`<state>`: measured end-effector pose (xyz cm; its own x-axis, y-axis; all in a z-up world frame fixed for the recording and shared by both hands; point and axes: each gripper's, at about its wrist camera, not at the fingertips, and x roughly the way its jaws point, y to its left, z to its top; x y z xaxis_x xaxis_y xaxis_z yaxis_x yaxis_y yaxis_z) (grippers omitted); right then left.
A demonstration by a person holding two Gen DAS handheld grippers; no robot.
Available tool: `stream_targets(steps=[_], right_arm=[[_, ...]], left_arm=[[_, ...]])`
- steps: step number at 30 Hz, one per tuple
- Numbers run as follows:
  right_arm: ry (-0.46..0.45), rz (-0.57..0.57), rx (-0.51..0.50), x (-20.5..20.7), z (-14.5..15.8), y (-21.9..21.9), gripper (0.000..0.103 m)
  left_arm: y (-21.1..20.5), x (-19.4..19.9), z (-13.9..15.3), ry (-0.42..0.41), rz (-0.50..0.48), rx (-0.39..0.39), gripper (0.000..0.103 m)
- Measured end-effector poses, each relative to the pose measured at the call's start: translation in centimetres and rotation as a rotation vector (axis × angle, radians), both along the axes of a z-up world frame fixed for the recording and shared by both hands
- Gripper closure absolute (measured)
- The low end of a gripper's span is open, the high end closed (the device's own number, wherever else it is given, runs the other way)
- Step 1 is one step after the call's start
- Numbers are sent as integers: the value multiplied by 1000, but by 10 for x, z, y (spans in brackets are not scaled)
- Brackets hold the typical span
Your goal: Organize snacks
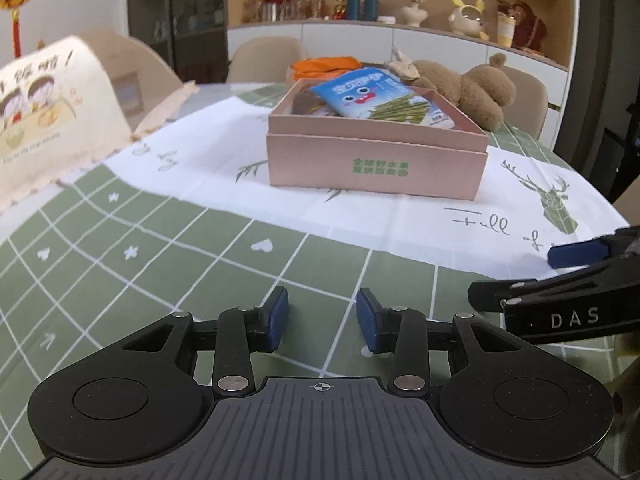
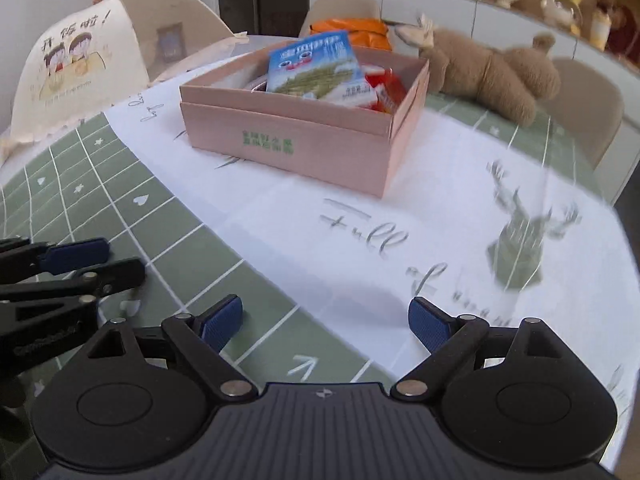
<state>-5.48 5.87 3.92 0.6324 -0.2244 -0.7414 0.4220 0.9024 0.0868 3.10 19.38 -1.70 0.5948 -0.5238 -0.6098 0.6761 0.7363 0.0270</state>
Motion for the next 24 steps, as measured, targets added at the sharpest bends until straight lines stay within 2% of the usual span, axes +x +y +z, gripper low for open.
stream_targets(steps=[4,10,24], right_arm=[[-21,-53,-32,0,-8,0,0],[-88,-108,-74,-1,-15,7,0],[-92,-115,-74,-1,-13,6,0]], left_arm=[[-3,2,-2,-7,-15,-18,60],[-8,1,-3,-17,-3,-8,60],[-8,1,-3,-18,-4,-7,60]])
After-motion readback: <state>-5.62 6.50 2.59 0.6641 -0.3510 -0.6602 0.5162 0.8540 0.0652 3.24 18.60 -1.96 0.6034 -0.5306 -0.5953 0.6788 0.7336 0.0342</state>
